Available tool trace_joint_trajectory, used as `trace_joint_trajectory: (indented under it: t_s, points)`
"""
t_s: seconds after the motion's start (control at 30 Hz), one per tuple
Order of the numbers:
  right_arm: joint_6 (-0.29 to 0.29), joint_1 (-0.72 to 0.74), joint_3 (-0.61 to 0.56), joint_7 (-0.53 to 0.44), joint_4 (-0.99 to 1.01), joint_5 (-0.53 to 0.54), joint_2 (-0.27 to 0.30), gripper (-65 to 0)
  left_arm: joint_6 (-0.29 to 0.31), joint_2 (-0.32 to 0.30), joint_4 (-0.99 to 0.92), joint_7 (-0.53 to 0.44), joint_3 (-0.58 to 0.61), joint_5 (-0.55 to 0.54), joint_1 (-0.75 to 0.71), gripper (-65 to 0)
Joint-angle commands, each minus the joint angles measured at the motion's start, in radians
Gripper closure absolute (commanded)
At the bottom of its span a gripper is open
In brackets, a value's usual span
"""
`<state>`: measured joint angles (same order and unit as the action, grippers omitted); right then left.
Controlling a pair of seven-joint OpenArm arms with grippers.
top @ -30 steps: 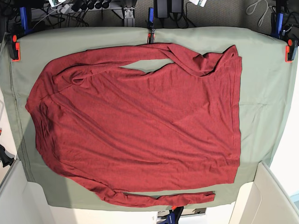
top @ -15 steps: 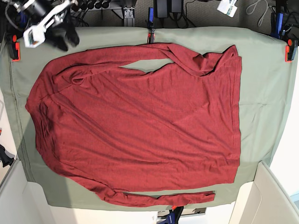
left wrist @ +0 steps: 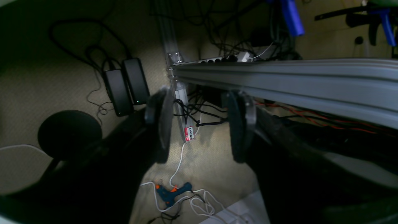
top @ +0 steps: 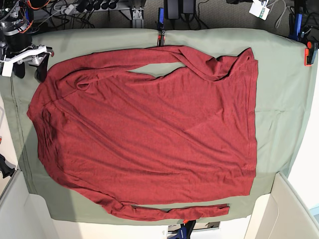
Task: Fold the T-shirt properly
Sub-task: 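Move both grippers down to the shirt's shoulder corners and grasp them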
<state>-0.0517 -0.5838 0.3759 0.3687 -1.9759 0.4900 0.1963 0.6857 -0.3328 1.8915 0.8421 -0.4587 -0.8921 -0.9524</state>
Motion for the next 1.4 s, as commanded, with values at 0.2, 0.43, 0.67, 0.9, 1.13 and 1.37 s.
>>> trace_joint_trajectory:
  t_s: [0.2,0.43,0.67,0.9,1.13,1.37]
  points:
    - [-0.005,0.120,0.007,-0.019,0.171,0.017,-0.004,-42.2,0.012,-0.019,0.014,-0.016,-0.007,-0.017,-0.009,-31.4]
    - [-0.057,0.182,-0.055,0.009,0.259,0.034,-0.017,-42.2,0.012,-0.019,0.013,-0.038,-0.007,-0.016,0.028,-31.4]
    - [-0.082,0.182,-0.124,0.006,0.261,0.011,-0.056,-42.2,-0.053,-0.016,0.011,-0.084,-0.007,0.053,0.094,-31.5]
    - [-0.083,0.176,-0.125,0.006,0.261,-0.032,-0.061,-42.2,-0.100,-0.013,-0.059,-0.113,-0.007,0.105,0.227,-31.8]
    - [-0.083,0.171,-0.125,0.010,0.261,-0.068,-0.061,-42.2,-0.115,-0.014,-0.113,-0.090,-0.013,0.113,0.324,-31.8]
    - [-0.083,0.171,-0.125,0.010,0.261,-0.069,-0.061,-42.2,-0.024,-0.036,-0.089,0.011,-0.151,-0.050,0.281,-31.8]
